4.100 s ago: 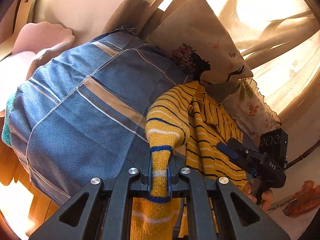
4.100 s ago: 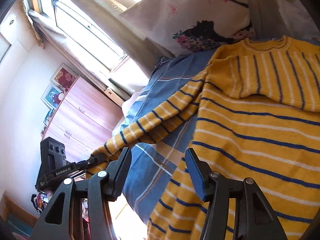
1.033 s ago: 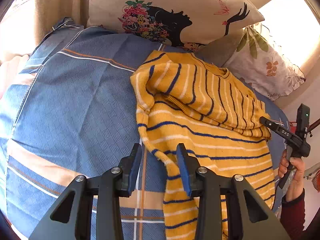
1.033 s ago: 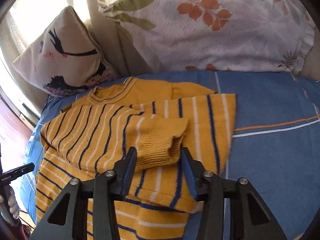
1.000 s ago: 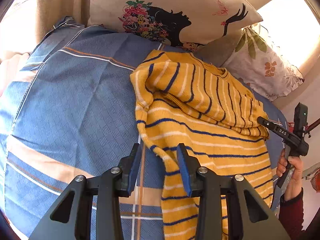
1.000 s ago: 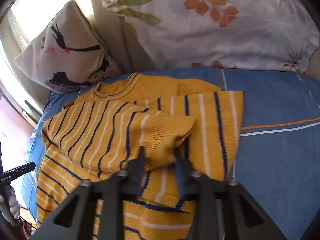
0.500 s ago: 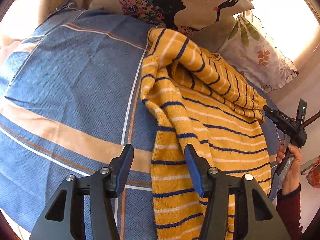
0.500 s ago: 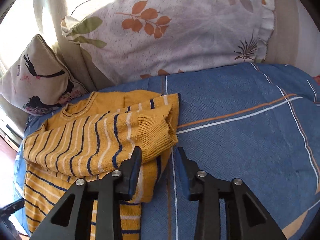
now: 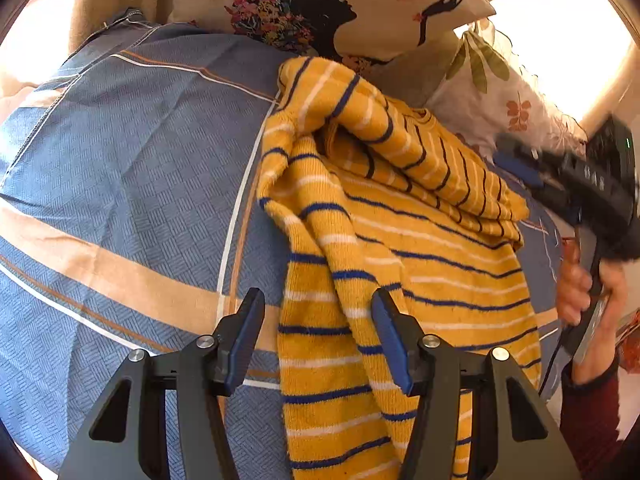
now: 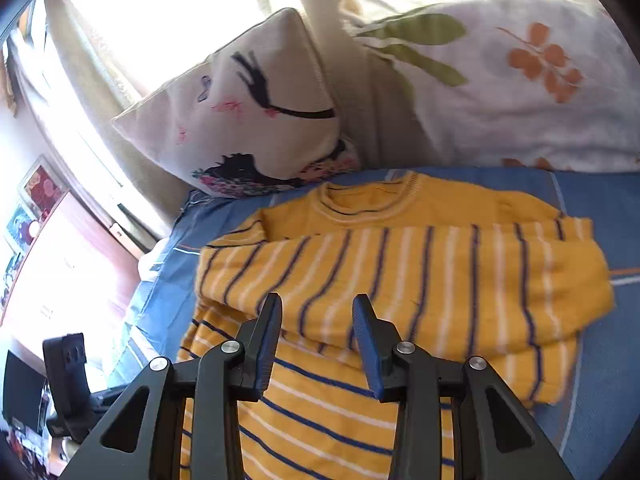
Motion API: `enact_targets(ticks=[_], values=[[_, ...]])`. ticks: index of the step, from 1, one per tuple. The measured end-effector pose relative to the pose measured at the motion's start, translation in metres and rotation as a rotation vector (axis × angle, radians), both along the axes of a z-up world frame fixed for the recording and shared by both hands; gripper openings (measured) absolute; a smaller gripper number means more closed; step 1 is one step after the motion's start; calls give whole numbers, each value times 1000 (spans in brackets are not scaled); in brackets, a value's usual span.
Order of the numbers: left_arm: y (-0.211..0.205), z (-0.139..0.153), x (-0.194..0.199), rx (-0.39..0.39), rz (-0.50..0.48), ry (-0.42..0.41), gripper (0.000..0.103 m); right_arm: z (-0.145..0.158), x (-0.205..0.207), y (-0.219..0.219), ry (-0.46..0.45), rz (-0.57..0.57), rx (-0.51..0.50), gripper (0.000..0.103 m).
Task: Fold small clothes
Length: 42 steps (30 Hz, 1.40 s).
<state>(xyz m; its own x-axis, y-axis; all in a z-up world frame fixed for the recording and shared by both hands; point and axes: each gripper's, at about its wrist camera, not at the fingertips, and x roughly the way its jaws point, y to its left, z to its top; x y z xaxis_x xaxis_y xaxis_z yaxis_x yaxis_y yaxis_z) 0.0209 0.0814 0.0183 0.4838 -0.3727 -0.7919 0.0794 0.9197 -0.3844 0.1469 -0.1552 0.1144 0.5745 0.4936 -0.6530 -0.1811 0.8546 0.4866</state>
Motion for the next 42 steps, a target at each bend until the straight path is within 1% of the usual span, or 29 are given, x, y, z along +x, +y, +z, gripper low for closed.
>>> enact_targets(ticks=[1,2,4,5,9,12,13,14,15,16,18,20,22,24,26,28,29,30,31,32,33,34,35,36,38,42], values=[[-1,-5,-5,-1,-14,2,54,2,12,14,2,26,-15,52],[-3,-9,-10,-5,-26,2,54,2,27,28,7,43,-32,57],[-6,-10,-19,12,-24,-41,54,-3,58,55,36,81,-50,59],[-7,-10,-21,11,-23,-47,54,-8,73,67,58,92,-58,59],[-3,-13,-22,-50,-7,-60,59,-40,128,103,163,116,-81,59],[2,-15,-23,-87,-13,-72,60,-66,147,121,261,180,-68,59],[4,-16,-24,-100,-17,-78,60,-69,147,127,274,220,-59,57],[6,-17,-25,-112,-21,-85,60,-67,146,131,264,266,-52,34],[7,-18,-26,-121,-27,-91,60,-64,143,134,244,288,-70,12],[9,-19,-26,-130,-32,-96,60,-58,141,136,214,282,-114,4],[10,-20,-27,-141,-37,-98,61,-45,141,138,151,251,-211,4],[9,-19,-26,-147,-37,-97,61,-35,147,142,88,189,-326,4],[10,-19,-27,-145,-37,-103,61,-33,155,151,47,161,-401,4],[11,-20,-31,-145,-37,-116,62,-38,161,169,2,151,-509,4],[12,-21,-35,-154,-31,-130,62,-49,166,182,2,157,-581,4],[12,-21,-36,-171,-23,-140,62,-55,168,186,4,153,-628,5],[13,-22,-38,-177,-20,-141,62,-51,165,182,-5,141,-622,5],[14,-21,-39,-181,-18,-139,62,-44,160,174,-13,123,-582,6],[15,-22,-40,-185,-16,-135,63,-34,153,161,-21,94,-533,11],[18,-22,-42,-188,-16,-133,63,-22,143,146,-29,51,-493,24],[19,-22,-44,-194,-15,-128,65,-12,130,129,-34,15,-458,32],[19,-22,-46,-204,-14,-123,68,-2,114,112,-37,-4,-414,47],[20,-23,-48,-214,-12,-118,69,6,97,95,-36,-8,-365,55],[21,-23,-51,-221,-9,-113,70,12,79,78,-31,-9,-326,56],[22,-23,-59,-235,-3,-103,70,17,39,39,-3,-31,-279,57],[25,-25,-74,-287,14,-84,70,8,-50,-36,67,-139,-190,61]])
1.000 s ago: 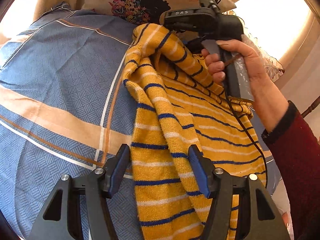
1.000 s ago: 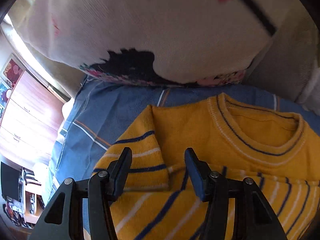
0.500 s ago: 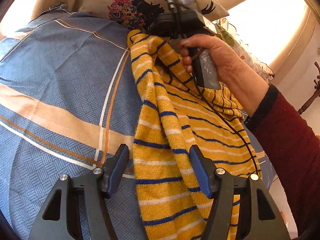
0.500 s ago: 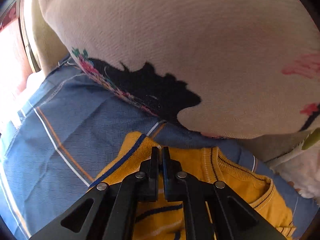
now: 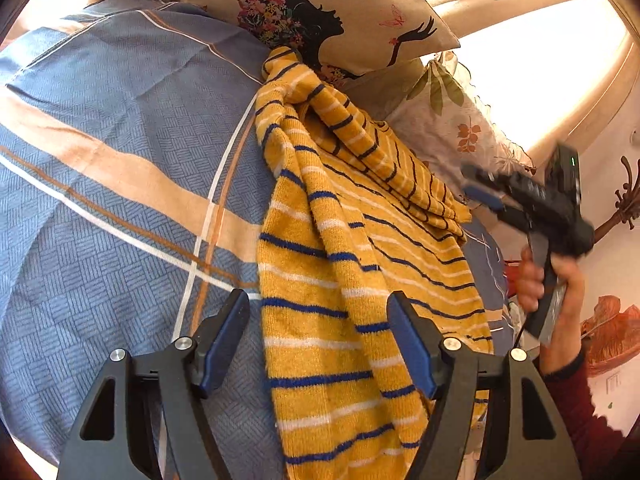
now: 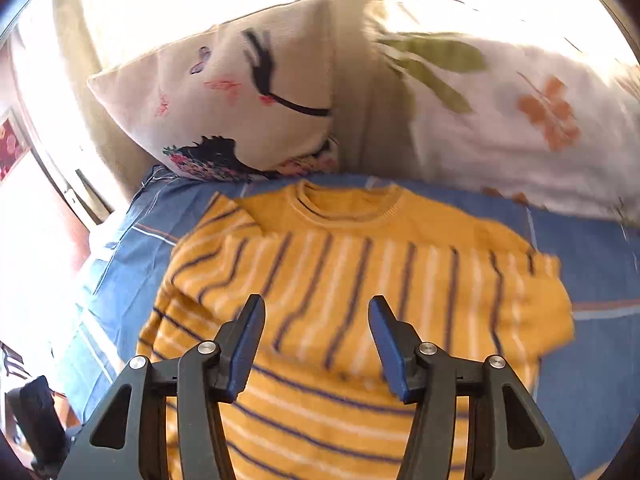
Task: Fold small clothes
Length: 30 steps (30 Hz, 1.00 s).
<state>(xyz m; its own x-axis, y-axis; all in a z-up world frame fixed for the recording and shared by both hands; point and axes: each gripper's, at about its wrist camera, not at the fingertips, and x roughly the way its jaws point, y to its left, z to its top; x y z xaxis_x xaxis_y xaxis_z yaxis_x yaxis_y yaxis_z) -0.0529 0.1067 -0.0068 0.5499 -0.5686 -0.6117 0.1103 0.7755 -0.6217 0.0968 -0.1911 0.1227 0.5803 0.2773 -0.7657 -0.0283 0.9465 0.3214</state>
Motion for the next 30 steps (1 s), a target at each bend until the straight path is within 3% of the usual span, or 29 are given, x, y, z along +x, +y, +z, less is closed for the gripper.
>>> enact_targets(ticks=[4,6,8,10,14,18,23,30], values=[[0,-1,-14,-44,1,20,70,-30,-87,-62,44,-141,78,66],[-4,-2,-21,-57,-14,28,70,-51,-129,-85,85,-177,163,67],[-11,-3,-32,-71,-34,33,70,-79,-159,-87,115,-183,297,67],[-16,-6,-42,-107,-55,50,69,-84,-184,-83,51,-183,384,67],[-17,-10,-58,-187,-57,71,69,-91,-208,-62,30,-84,601,67],[-16,-12,-63,-221,-79,77,69,-84,-221,-36,-13,16,582,67],[-15,-16,-74,-255,-118,75,69,-92,-233,-33,-25,85,714,68],[-21,-21,-87,-245,-148,78,69,-111,-255,-25,-1,93,745,66]])
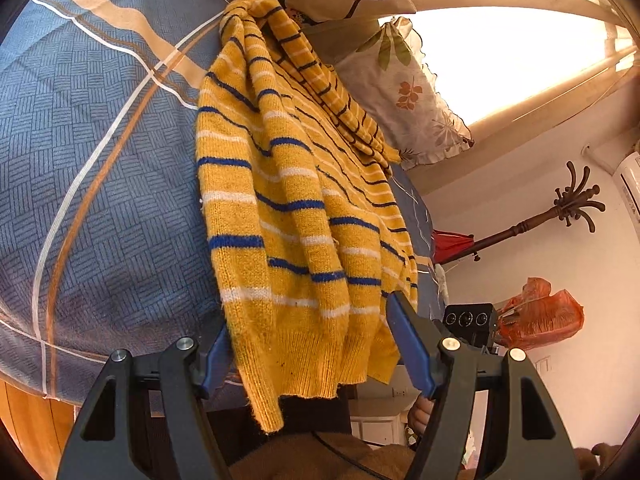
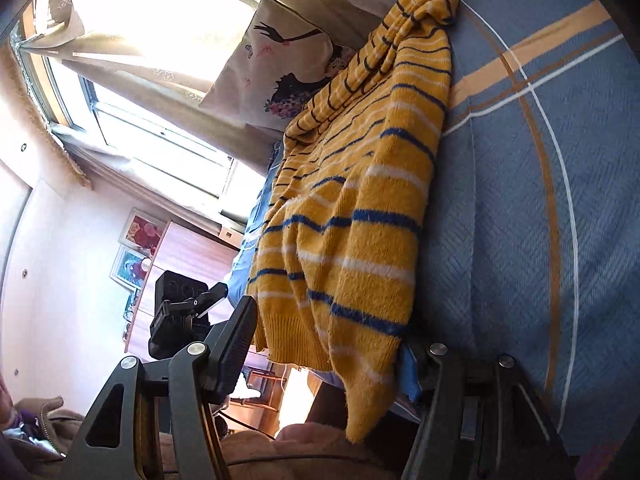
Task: Fold small clothes
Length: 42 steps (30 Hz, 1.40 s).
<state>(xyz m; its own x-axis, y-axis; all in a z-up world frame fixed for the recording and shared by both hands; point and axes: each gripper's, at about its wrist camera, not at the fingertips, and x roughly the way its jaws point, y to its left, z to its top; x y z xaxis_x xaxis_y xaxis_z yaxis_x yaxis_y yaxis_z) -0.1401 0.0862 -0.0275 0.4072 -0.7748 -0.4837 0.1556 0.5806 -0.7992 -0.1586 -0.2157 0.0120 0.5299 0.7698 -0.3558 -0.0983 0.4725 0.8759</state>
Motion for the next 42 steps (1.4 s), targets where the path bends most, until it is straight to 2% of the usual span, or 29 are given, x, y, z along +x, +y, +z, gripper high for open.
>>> enact_targets(ticks=[5,6,7,8,9,10,11,14,16,19,22,25,28,32,36,42], values=[[-14,4,-5,71,21,-22,68,5,-2,7,-15,-2,-60,66],[-16,5,-6,101,29,-24,60,6,-3,9,-15,-7,-78,65],[-19,6,-6,141,36,-27,50,6,-4,10,-13,-18,-99,60],[-20,7,-6,176,40,-28,43,5,-7,10,-10,-35,-118,51],[-20,6,-5,198,42,-20,26,4,-11,10,-5,-54,-135,45],[-19,4,-3,197,40,-1,9,2,-12,10,2,-73,-152,31],[-16,0,0,182,38,25,9,1,-12,9,10,-89,-165,17],[2,3,9,174,84,50,7,4,-7,2,2,-111,-166,11],[16,21,12,180,133,9,7,13,-2,-4,-15,-113,-157,10],[27,52,5,146,150,-83,7,28,0,-16,-61,-104,-53,9],[23,76,-12,127,105,-170,7,43,-10,-23,-103,-84,24,9],[22,87,-33,134,69,-213,6,56,-28,-17,-124,-57,3,9],[25,86,-47,87,59,-201,5,54,-46,-12,-110,-38,9,8],[28,74,-50,82,82,-160,5,43,-57,-11,-77,-39,41,8],[34,60,-42,71,103,-116,5,40,-51,-10,-62,-36,38,8],[41,76,-15,76,136,-186,5,55,-21,-9,-99,12,15,8]])
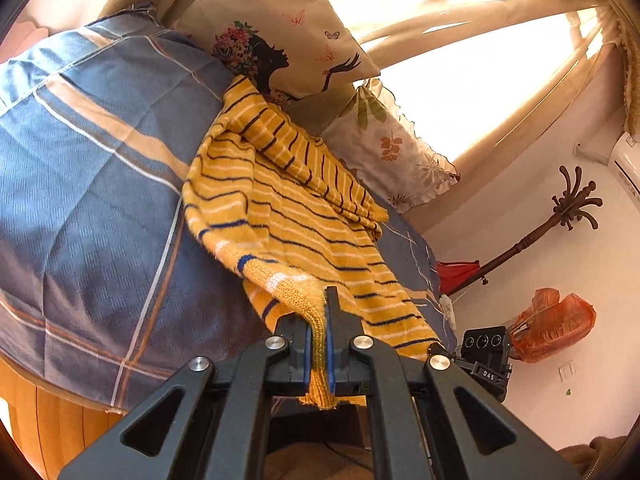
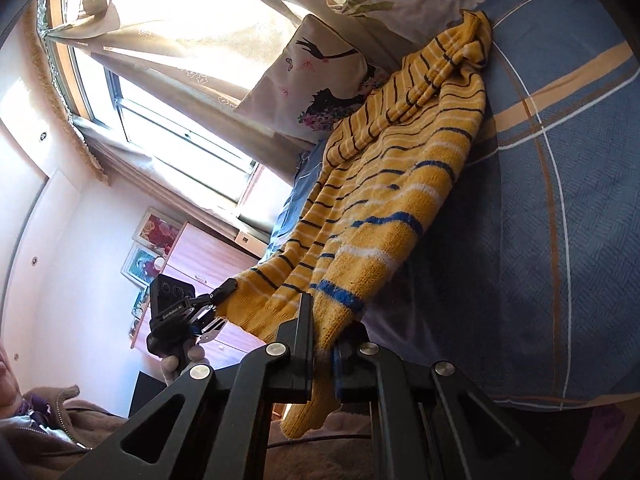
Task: Fold small clothes
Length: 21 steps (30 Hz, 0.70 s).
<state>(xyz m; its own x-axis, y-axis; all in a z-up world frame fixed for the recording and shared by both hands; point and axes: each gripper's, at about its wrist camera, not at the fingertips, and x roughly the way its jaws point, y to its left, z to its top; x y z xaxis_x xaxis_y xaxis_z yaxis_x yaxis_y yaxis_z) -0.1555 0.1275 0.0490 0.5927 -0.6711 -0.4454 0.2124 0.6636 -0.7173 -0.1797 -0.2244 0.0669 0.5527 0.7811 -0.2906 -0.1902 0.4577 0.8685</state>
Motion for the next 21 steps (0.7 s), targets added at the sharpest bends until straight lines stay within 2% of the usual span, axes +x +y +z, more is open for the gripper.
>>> enact_targets(ticks=[7,11,16,21], values=[[-1,24,70,26,71,-54,5,35,70,-17,-83,-41,-25,8],[-5,35,125,41,90,-56,5,48,126,-29,-87,-75,-73,8],[-16,36,218,48,100,-1,5,45,209,-50,-26,-114,-95,8],[-33,13,320,98,128,110,5,14,286,-78,100,-227,-118,8]])
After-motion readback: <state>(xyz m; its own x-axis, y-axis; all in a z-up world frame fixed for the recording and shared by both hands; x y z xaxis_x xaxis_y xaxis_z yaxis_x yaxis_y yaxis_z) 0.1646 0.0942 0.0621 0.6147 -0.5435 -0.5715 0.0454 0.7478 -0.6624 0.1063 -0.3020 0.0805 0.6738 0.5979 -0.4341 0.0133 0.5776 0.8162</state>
